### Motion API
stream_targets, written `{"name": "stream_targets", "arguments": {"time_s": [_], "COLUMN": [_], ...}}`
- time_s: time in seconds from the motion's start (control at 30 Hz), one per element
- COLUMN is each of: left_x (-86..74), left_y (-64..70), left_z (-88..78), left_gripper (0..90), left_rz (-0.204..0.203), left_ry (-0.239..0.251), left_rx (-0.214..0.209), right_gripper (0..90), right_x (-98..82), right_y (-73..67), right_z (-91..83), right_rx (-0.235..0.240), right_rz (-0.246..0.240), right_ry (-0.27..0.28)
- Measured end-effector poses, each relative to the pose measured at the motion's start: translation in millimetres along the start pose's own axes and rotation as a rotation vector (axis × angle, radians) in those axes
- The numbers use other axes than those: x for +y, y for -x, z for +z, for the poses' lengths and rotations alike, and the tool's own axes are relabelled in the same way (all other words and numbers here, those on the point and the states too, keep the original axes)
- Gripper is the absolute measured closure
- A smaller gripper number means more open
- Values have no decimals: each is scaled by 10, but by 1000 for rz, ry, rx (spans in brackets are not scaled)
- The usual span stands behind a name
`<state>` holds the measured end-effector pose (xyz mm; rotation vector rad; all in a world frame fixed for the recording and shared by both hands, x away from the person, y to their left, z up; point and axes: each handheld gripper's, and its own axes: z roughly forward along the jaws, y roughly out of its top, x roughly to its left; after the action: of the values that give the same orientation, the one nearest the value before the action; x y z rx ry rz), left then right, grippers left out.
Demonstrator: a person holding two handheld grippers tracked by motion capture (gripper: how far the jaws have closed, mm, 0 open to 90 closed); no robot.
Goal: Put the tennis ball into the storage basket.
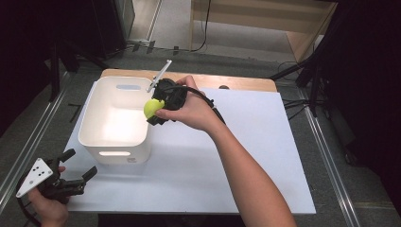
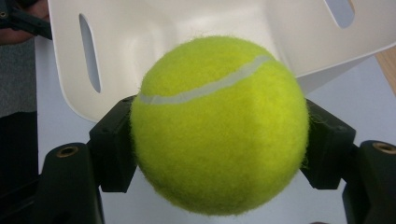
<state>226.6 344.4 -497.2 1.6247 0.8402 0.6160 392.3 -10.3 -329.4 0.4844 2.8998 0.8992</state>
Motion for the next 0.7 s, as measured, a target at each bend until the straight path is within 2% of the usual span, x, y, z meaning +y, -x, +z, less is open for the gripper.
{"name": "stream_targets", "arguments": {"time_s": [0.7], "left_x": [0], "left_y": [-1], "left_z": [0], "left_gripper": [0], "left_rz": [-1], "left_ry": [1], "left_rx": [-3], "right_gripper": [243], "right_x": [222], "right_y": [-74], "right_z": [108], "right_rx": [18], "right_rz": [-23], "right_ry": [1]}}
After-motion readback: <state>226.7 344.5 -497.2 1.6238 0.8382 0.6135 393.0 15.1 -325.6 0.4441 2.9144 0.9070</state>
